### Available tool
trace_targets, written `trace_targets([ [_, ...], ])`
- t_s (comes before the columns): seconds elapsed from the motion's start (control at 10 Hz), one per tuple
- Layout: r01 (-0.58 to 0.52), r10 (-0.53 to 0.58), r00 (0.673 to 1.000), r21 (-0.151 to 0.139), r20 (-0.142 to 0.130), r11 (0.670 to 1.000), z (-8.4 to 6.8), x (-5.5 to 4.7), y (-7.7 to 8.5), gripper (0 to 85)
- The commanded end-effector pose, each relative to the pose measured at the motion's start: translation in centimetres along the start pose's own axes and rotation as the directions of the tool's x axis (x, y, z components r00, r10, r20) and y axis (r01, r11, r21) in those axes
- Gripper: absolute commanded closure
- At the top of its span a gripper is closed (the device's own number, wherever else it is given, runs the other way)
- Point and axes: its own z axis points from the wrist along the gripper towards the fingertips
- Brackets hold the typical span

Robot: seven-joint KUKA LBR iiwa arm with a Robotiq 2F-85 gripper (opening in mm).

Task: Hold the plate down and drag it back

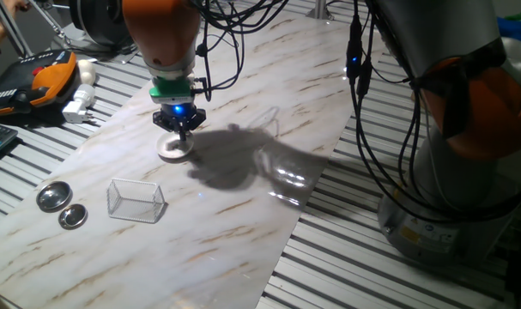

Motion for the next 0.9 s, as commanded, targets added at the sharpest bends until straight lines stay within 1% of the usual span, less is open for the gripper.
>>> trace_targets([
  [0.0, 0.001, -0.001, 1.0, 0.0, 0.001, 1.0, 0.1, -0.2, -0.1, 85.0],
  [0.2, 0.004, -0.004, 1.0, 0.007, 0.005, 1.0, -0.1, -0.5, -0.2, 85.0],
  [0.6, 0.017, -0.017, 1.0, 0.005, 0.005, 1.0, 0.0, -1.3, -0.7, 85.0],
  [0.8, 0.03, -0.03, 1.0, 0.001, 0.002, 1.0, 0.0, -2.1, -1.2, 85.0],
])
